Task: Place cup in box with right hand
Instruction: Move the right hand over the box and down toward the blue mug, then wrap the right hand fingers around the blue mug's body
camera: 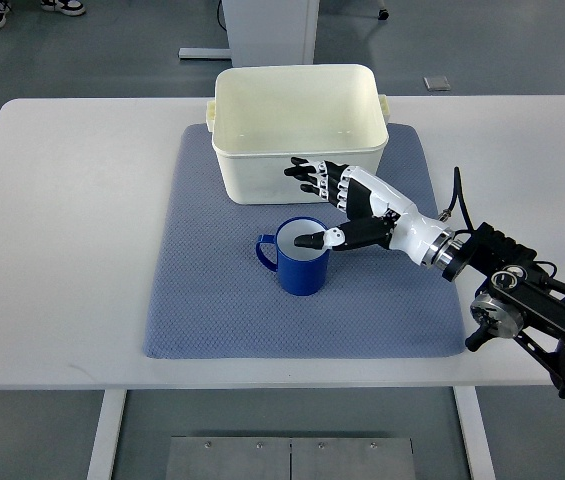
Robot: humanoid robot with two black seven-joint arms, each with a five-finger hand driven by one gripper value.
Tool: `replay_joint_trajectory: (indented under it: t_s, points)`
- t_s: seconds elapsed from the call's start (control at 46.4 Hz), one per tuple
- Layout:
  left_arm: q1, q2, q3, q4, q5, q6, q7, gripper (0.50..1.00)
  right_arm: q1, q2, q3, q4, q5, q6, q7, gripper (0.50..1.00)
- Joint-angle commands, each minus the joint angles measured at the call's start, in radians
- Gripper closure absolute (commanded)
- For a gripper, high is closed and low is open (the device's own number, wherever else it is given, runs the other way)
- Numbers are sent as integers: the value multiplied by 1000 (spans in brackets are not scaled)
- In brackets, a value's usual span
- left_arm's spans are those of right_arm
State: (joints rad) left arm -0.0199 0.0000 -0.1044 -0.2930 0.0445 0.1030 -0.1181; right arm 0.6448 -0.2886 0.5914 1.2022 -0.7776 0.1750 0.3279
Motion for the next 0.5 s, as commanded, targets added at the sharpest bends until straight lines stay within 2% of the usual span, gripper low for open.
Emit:
replay_joint_trajectory:
  t_s: [0.0,0.474]
  points:
    - [0,0,-1,0,0,0,0,500,-1,0,-16,-13,0,-2,10,515]
    - [0,0,0,0,0,0,0,500,-10,23,-62,-87,0,-28,60,517]
